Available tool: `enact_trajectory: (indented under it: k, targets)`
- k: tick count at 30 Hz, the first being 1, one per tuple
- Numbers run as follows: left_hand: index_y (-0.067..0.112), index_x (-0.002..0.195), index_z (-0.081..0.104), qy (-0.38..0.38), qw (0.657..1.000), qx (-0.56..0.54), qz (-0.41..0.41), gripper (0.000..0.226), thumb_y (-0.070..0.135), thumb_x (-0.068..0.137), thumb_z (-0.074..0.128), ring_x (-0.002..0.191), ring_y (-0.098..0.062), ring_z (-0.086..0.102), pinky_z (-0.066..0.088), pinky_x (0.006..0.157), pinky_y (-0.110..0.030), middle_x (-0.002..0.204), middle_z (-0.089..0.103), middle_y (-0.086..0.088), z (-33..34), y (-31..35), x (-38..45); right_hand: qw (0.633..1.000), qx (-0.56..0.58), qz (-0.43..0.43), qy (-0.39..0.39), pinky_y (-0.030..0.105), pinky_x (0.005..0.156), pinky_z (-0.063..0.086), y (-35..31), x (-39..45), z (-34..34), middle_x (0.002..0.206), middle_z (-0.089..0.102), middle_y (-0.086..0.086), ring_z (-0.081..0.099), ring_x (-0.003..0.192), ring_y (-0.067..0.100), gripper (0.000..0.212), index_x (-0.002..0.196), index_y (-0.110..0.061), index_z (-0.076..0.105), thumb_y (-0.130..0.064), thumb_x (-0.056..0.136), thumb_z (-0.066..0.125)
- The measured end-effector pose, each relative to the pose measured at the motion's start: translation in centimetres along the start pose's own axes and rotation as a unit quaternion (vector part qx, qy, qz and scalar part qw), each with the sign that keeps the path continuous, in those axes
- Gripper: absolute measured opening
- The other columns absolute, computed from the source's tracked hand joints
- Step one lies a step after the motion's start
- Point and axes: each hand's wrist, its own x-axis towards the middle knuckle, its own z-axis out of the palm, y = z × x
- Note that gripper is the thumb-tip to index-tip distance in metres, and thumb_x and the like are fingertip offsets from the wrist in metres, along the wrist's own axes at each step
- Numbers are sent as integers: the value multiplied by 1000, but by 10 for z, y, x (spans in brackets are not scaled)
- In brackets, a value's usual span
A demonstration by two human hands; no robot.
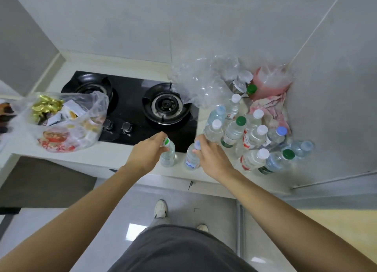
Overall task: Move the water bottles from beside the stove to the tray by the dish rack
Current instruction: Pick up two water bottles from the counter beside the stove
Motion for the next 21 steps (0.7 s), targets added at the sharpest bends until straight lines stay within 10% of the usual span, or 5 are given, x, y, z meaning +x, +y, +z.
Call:
enact_trajectory:
  k: [12, 21]
  targets:
    - [30, 125, 52, 60, 991, -116, -12, 27, 45, 103, 58, 94, -19, 65, 57, 73, -41, 117, 61, 12, 9, -43, -8, 995, 101, -16, -11, 35, 74, 50, -9, 23, 25, 98, 62, -6, 58, 86, 16, 29, 113, -25, 50, -26, 94, 73]
    - [42, 134, 50, -43, 957, -285, -33, 63, 37, 83, 88, 115, -8, 61, 60, 93, -36, 123, 62, 21, 42, -70, -5, 972, 206, 117, -5, 42, 89, 58, 10, 19, 72, 110, 67, -15, 66, 103, 13, 59, 115, -36, 55, -40, 71, 92]
